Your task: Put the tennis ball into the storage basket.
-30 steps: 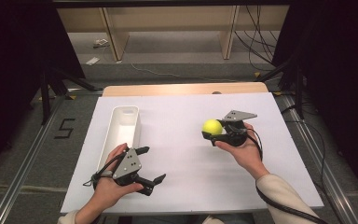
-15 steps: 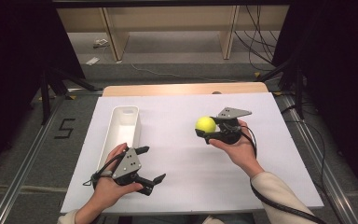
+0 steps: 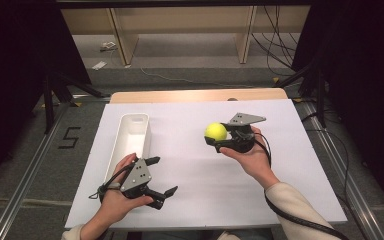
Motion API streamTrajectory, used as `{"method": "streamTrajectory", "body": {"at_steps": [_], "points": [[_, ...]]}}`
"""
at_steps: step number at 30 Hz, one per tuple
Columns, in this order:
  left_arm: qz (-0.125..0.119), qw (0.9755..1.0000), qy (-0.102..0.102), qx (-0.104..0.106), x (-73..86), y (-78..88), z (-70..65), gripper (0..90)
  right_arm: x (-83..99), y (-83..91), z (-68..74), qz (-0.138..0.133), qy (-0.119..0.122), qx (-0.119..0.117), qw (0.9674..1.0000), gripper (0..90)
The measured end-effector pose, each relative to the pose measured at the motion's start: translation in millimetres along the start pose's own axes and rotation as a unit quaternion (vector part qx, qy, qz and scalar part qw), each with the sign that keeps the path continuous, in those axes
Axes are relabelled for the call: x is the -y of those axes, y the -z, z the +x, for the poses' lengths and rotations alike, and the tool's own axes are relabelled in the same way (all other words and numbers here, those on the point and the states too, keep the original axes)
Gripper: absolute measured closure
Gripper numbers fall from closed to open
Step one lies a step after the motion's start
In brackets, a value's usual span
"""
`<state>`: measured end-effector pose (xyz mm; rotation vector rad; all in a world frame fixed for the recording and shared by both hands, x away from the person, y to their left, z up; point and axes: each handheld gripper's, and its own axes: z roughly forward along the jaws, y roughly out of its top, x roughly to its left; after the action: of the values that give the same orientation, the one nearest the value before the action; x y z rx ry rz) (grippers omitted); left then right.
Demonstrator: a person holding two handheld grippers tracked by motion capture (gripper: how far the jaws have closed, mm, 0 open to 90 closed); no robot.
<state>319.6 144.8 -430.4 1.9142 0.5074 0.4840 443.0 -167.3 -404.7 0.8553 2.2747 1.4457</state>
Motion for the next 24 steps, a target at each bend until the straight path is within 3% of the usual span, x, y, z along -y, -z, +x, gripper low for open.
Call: {"method": "streamTrajectory", "body": {"at_steps": [24], "points": [[0.001,1.0000,-0.001,0.001,-0.2,-0.2,-0.4,0.0,-9.4,-7.7,8.0,-0.007,0.003,-0.010,0.9999,26.7]]}}
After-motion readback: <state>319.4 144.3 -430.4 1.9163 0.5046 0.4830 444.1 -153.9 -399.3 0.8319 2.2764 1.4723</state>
